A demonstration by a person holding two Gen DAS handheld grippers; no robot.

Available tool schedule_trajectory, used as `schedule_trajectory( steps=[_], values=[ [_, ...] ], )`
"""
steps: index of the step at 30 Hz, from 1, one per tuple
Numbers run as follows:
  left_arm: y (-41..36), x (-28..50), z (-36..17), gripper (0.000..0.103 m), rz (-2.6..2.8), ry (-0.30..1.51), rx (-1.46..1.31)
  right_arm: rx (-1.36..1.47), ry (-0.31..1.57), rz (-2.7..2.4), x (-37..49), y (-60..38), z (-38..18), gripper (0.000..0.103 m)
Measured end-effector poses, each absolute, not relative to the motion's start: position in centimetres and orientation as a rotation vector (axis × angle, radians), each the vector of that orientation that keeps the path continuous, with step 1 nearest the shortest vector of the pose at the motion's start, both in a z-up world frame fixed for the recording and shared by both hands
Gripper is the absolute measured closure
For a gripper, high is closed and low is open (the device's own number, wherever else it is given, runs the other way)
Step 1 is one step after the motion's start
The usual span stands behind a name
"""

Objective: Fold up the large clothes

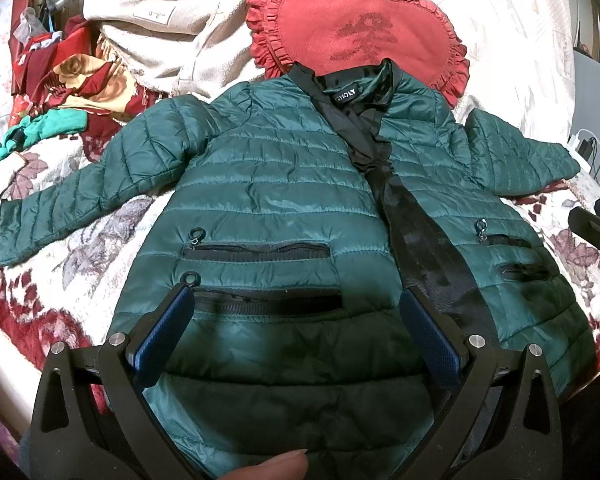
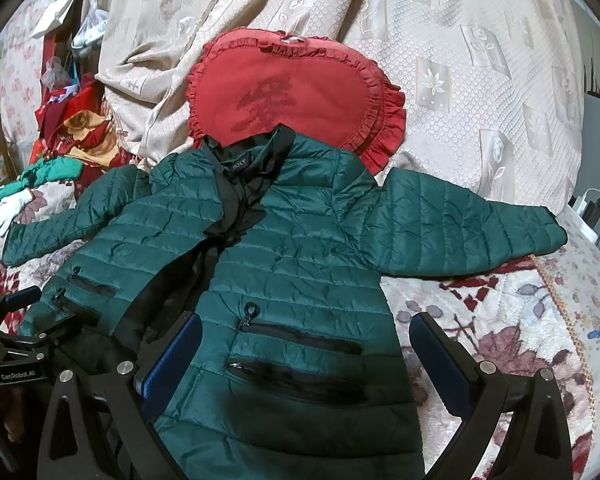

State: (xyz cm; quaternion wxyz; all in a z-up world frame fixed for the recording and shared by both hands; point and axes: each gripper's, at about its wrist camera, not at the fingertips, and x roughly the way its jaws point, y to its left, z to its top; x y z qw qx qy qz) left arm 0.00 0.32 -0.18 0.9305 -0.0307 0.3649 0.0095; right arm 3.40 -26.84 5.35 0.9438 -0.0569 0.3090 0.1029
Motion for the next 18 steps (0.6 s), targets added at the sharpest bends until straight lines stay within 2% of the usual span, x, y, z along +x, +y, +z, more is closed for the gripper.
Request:
schedule_trajectory(
  steps=[18],
  values=[
    [0.36, 0.02, -0.14, 0.000, 0.018, 0.749, -0.065, -0.125, 0.627, 0.213, 3.35, -27.00, 5.12, 0.000]
  ],
)
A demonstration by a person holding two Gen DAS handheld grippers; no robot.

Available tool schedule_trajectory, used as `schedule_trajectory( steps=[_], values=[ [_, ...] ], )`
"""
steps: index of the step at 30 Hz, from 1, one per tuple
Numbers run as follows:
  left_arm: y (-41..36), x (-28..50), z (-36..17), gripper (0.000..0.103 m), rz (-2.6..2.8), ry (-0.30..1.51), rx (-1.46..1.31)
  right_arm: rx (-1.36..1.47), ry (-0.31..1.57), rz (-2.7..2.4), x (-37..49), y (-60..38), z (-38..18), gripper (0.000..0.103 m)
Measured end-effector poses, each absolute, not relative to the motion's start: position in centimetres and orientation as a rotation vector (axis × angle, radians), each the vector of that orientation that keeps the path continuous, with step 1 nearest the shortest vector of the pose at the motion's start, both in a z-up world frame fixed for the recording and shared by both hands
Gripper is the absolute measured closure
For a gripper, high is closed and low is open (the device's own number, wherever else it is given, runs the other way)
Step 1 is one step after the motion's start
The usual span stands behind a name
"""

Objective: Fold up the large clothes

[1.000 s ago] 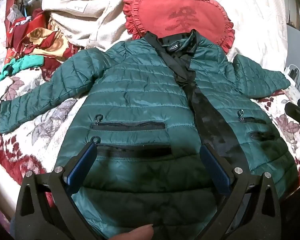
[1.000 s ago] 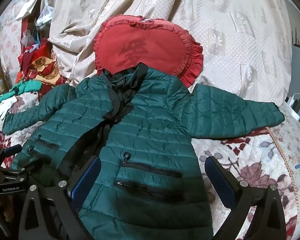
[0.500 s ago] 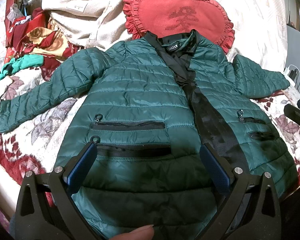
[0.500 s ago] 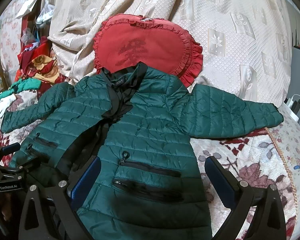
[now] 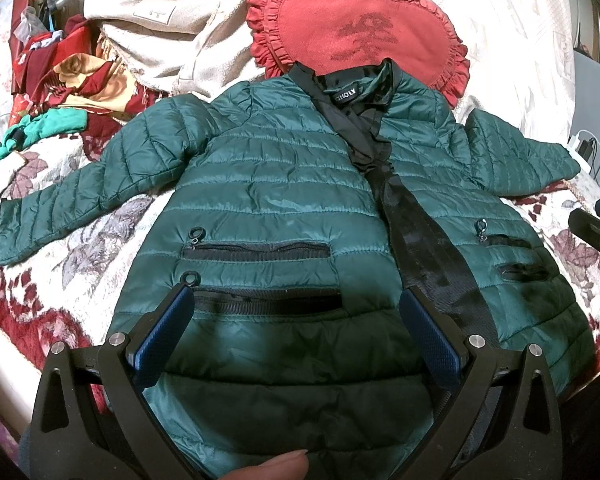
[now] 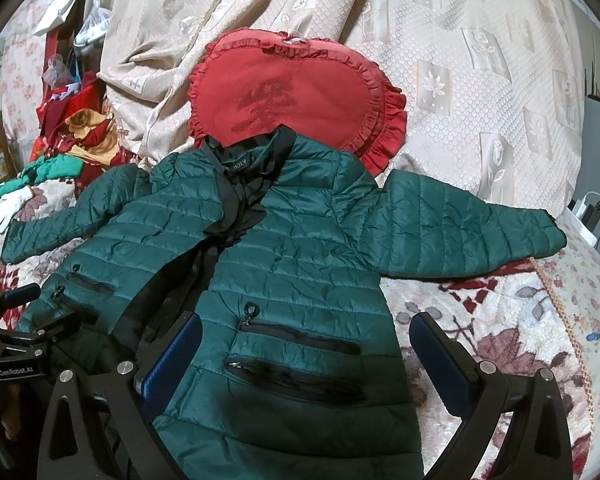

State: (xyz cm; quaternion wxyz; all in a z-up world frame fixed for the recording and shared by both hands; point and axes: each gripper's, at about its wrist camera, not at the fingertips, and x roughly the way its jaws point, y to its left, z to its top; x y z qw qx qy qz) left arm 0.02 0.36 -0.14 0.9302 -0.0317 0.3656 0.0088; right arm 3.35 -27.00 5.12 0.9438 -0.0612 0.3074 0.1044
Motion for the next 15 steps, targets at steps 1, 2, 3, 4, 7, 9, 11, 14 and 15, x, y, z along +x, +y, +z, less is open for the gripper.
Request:
schedule_trajectory(
  steps=[1, 2, 3, 4, 7, 9, 11, 14, 15],
  values=[
    [0.37, 0.02, -0.15, 0.000, 0.017, 0.748, -0.066, -0.124, 0.627, 0.213, 3.32, -26.95, 5.15, 0.000],
    [0.37, 0.02, -0.15, 0.000, 0.017, 0.748, -0.066, -0.124, 0.627, 0.213, 3.32, -26.95, 5.14, 0.000],
    [0.35, 0.04, -0.15, 0.000, 0.018, 0.749, -0.065, -0.125, 0.627, 0.212, 3.31, -26.95, 5.14, 0.000],
    [0.35, 0.04, -0.15, 0.000, 0.018, 0.749, -0.065, -0.126, 0.627, 0.211, 3.31, -26.95, 5.12, 0.000],
    [0.35, 0.04, -0.14, 0.000, 0.018, 0.749, -0.065, -0.127, 0.627, 0.213, 3.31, -26.96, 5.13, 0.000],
    [0.39, 0.02, -0.14, 0.000, 0.017, 0.749, -0.065, -0.127, 0.627, 0.213, 3.41, -27.08, 5.04, 0.000],
    [0.38, 0.04, -0.16, 0.000, 0.018, 0.750, -0.065, -0.128, 0.627, 0.213, 3.39, -27.00, 5.07, 0.000],
    [0.36, 0.03, -0.16, 0.000, 0.017, 0.750, -0.065, -0.129, 0.627, 0.212, 3.40, -27.00, 5.05, 0.000],
    [0.35, 0.04, -0.16, 0.000, 0.018, 0.750, -0.065, -0.129, 0.626, 0.212, 3.40, -27.02, 5.04, 0.000]
  ],
)
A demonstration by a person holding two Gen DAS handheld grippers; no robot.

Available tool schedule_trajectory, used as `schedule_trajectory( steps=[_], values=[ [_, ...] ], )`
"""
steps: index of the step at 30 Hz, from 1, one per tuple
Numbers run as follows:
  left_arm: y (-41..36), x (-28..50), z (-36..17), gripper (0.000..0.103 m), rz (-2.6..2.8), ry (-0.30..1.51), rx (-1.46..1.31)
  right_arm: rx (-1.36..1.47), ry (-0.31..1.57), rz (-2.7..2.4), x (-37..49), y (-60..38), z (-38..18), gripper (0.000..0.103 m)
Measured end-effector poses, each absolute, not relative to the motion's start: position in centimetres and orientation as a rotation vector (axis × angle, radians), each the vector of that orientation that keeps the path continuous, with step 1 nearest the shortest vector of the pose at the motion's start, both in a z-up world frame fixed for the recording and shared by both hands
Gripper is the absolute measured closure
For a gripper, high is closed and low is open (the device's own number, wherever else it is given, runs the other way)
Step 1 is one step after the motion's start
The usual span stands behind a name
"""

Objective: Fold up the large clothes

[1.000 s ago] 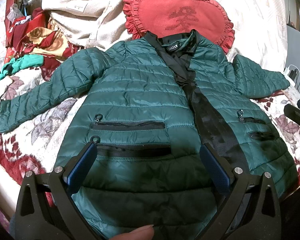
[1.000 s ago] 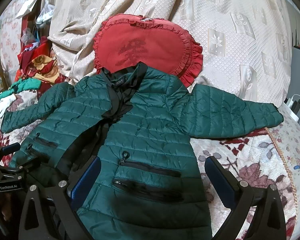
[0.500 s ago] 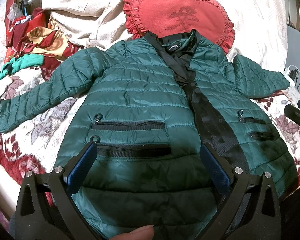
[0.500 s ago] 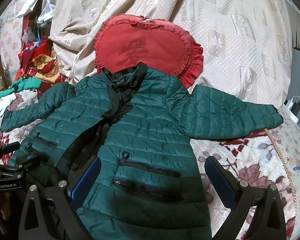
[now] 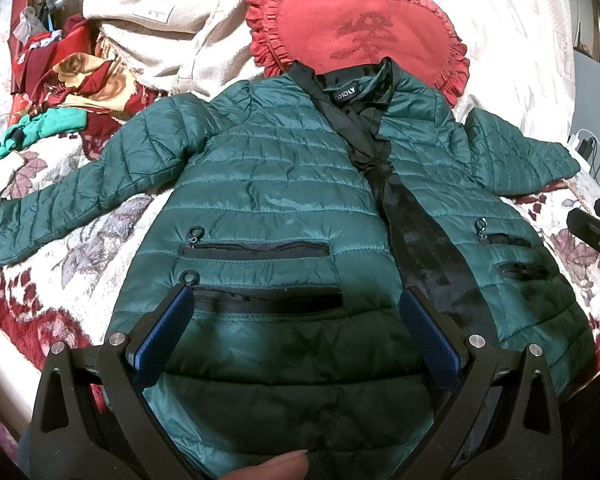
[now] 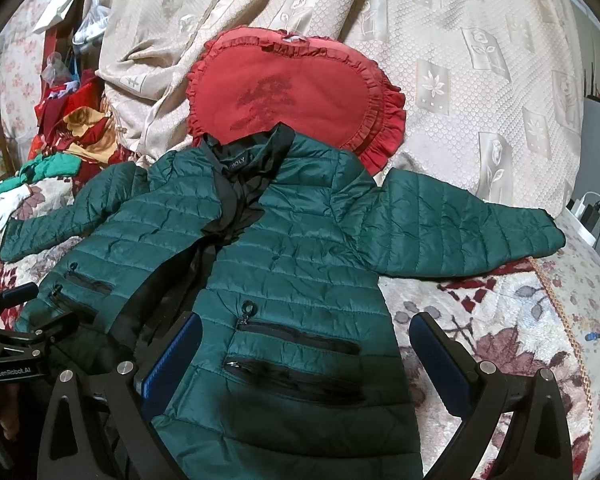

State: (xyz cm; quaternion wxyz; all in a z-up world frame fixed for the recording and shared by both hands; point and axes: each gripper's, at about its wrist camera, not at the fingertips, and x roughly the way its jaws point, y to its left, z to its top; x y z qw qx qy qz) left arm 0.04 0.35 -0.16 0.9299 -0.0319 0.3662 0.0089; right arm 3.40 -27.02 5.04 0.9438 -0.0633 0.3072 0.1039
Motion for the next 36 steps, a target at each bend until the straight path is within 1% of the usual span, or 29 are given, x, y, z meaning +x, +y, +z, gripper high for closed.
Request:
schedule_trajectory(
  steps=[20, 27, 31, 36],
  values=[
    [0.2, 0.1, -0.3, 0.000, 0.017, 0.744, -0.066, -0.135, 0.629, 0.205, 3.6, -26.8, 5.0, 0.000],
    [-0.8, -0.8, 0.3, 0.000, -0.008, 0.599, -0.063, -0.135, 0.626, 0.199, 3.5, -27.4, 4.8, 0.000],
    [-1.6, -0.7, 0.0, 0.000, -0.015, 0.640, -0.019, -0.127, 0.623, 0.193, 3.5, -28.0, 5.0, 0.000],
    [-1.2, -0.2, -0.2, 0.001, -0.006, 0.650, -0.021, -0.119, 0.622, 0.177, 3.5, -28.2, 5.5, 0.000]
  ],
)
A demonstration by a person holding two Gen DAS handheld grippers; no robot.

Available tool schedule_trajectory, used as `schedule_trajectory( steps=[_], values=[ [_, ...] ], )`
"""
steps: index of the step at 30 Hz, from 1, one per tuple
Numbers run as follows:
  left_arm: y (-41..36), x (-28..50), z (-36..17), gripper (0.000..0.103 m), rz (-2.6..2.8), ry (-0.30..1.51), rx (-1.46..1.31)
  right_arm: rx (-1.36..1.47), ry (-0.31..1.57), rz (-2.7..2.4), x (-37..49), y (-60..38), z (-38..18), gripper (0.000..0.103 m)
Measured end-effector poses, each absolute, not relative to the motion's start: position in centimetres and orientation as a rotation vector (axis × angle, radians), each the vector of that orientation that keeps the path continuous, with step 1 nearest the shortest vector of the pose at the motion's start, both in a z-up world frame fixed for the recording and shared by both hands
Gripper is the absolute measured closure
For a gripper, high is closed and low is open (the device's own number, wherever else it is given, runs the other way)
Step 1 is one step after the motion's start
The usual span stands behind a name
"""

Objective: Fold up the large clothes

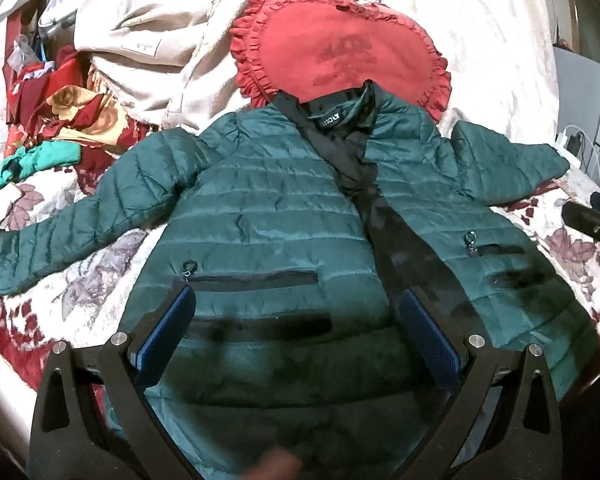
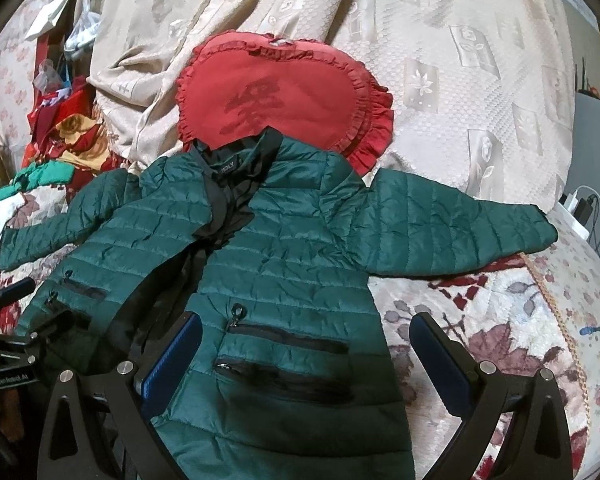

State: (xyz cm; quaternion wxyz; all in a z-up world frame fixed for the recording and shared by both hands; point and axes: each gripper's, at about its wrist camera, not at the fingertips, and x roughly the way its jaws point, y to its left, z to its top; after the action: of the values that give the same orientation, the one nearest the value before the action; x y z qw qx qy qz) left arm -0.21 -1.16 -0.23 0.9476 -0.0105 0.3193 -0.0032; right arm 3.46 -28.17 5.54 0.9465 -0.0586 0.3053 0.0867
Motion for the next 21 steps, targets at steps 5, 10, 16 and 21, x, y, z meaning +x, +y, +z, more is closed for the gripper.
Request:
schedule_trajectory(
  steps=[5, 10, 16, 21],
  values=[
    [-1.2, -0.2, -0.2, 0.001, -0.035, 0.641, -0.036, -0.118, 0.648, 0.128, 4.0, -28.5, 5.0, 0.000],
    [-1.0, -0.2, 0.7, 0.001, -0.033, 0.625, -0.063, -0.087, 0.706, 0.059, 4.6, -30.3, 4.3, 0.000],
    [1.0, 2.3, 5.3, 0.001, -0.007, 0.569, -0.116, -0.020, 0.690, 0.071, 3.8, -31.7, 5.4, 0.000],
    [1.6, 4.2, 8.4, 0.001, -0.056, 0.505, -0.105, 0.007, 0.637, 0.119, 3.2, -31.0, 6.6, 0.000]
  ],
)
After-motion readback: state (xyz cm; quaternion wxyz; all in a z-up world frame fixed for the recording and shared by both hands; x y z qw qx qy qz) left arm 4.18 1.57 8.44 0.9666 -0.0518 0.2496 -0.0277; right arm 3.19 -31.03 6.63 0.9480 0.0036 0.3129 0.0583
